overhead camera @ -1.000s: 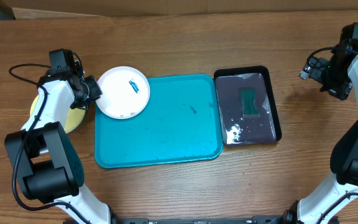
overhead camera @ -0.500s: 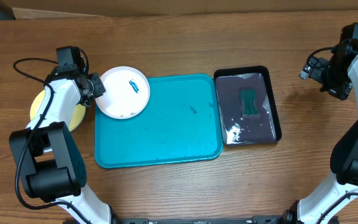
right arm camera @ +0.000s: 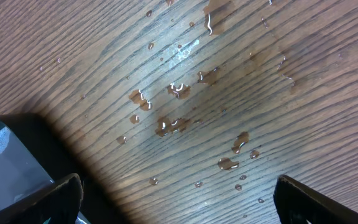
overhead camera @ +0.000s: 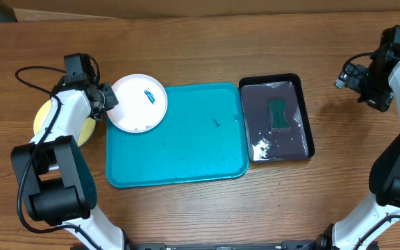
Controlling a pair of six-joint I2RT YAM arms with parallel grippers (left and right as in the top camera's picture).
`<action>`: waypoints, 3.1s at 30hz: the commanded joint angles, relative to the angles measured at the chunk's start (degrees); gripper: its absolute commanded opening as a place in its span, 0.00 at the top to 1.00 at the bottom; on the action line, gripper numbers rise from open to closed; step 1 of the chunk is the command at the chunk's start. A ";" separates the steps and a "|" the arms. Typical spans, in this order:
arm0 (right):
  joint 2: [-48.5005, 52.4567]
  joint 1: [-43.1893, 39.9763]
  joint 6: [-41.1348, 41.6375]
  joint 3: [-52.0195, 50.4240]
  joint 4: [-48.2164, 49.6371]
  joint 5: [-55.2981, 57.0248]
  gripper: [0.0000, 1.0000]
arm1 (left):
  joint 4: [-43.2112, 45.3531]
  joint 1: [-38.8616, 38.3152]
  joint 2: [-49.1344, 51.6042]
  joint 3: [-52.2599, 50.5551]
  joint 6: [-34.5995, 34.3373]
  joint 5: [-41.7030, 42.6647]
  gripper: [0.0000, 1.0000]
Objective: Clean dirty plates on tray and stack at the side
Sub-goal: 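Release the yellow plate and move the left gripper to the white plate's rim, then grip the white plate rim and slide it onto the teal tray center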
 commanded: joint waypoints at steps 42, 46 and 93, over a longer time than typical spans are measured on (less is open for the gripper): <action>-0.59 -0.17 0.26 0.31 0.02 0.09 0.00 | -18.36 -1.92 0.50 -4.44 2.34 29.05 0.96; -0.59 -0.17 0.26 0.31 0.02 0.09 0.00 | -20.02 -3.06 0.50 -4.44 2.80 27.78 0.95; -0.61 5.25 -7.96 0.31 -9.77 -27.23 0.29 | -21.99 -12.81 -1.14 -4.44 -3.50 14.29 0.90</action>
